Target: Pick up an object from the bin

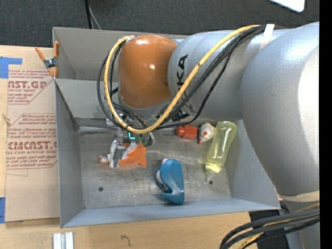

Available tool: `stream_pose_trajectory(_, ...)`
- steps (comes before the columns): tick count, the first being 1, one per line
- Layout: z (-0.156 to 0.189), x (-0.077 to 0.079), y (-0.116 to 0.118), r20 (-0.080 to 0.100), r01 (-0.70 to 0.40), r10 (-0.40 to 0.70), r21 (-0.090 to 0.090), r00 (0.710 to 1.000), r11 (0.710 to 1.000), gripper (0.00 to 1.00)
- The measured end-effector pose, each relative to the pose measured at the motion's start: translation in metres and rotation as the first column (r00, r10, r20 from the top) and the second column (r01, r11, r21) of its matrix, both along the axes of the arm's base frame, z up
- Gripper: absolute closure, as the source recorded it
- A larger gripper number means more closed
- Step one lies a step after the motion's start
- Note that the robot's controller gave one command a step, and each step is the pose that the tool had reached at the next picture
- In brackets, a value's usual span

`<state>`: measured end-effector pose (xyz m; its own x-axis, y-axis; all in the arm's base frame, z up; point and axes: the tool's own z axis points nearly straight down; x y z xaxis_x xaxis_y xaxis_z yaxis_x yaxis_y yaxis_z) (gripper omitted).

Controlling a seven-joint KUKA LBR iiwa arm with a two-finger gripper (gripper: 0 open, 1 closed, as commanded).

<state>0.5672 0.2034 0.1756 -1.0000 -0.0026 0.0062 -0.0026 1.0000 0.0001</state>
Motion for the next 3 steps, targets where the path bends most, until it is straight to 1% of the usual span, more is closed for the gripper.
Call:
stream_pose_trajectory(1,0.004,0.002,-0.001,0.007,0.002,-0.002,0.001,1.000,1.000,0.00)
stream_pose_trajectory(2,-0.102,0.000,-0.030,0.007,0.006,-0.006,0.003,1.000,1.000,1.00)
stream_pose_trajectory(3,-0.102,0.000,-0.030,0.008,0.006,-0.007,0.003,1.000,1.000,1.00)
